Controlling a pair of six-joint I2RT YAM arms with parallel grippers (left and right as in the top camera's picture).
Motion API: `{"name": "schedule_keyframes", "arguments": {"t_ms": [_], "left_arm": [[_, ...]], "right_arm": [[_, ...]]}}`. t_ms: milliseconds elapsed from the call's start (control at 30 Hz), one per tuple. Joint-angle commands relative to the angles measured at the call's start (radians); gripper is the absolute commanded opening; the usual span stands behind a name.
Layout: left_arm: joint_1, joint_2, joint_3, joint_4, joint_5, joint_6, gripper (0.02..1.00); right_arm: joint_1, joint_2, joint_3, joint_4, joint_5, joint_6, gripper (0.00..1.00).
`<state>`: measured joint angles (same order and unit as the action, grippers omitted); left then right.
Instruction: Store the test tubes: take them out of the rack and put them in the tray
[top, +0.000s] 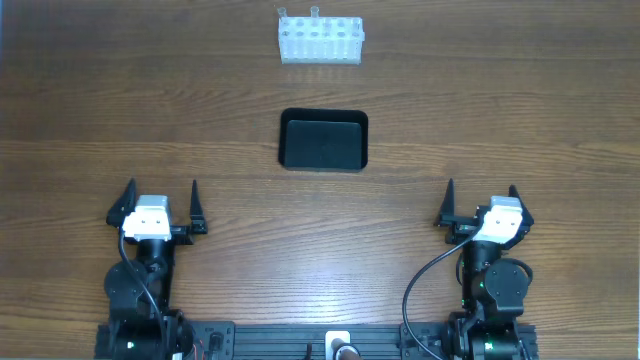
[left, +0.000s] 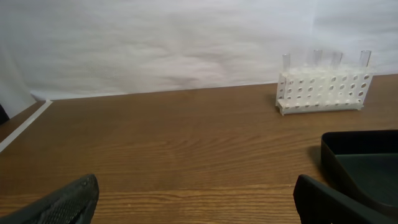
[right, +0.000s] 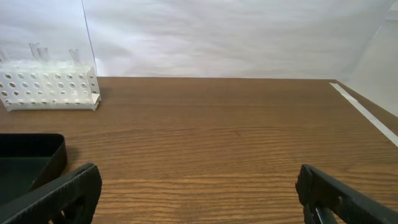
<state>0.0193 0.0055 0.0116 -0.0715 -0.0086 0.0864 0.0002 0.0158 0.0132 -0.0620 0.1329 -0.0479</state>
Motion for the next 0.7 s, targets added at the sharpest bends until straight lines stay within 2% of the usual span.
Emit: {"name": "schedule_keyframes", "arguments": {"t_ms": [33,267,400,567,700], "left_arm": [[-0.002,-0.001,-0.006,-0.001,-0.008,0.008,1.0],[-0.002,-0.001,-0.006,-0.001,0.0,0.006,1.0],[-0.002,0.034,-0.005,0.056,0.018,-0.083,1.0],[-0.002,0.236,0.066,0.229,0.018,-0.138,0.998],[-0.002,0.444,0.237,0.24,0.019,-0.179,0.998]], "right_arm": [[-0.005,-0.009,-0.008,-0.002,-0.005,0.01,0.991],[-0.005,-0.009,-0.008,-0.002,-0.005,0.01,0.991],[-0.005,-0.009,-0.008,-0.002,-0.005,0.01,0.993],[-0.005,-0.009,-0.008,-0.002,-0.005,0.01,0.991],[-0.005,-0.009,-0.008,-0.002,-0.005,0.01,0.993]]}}
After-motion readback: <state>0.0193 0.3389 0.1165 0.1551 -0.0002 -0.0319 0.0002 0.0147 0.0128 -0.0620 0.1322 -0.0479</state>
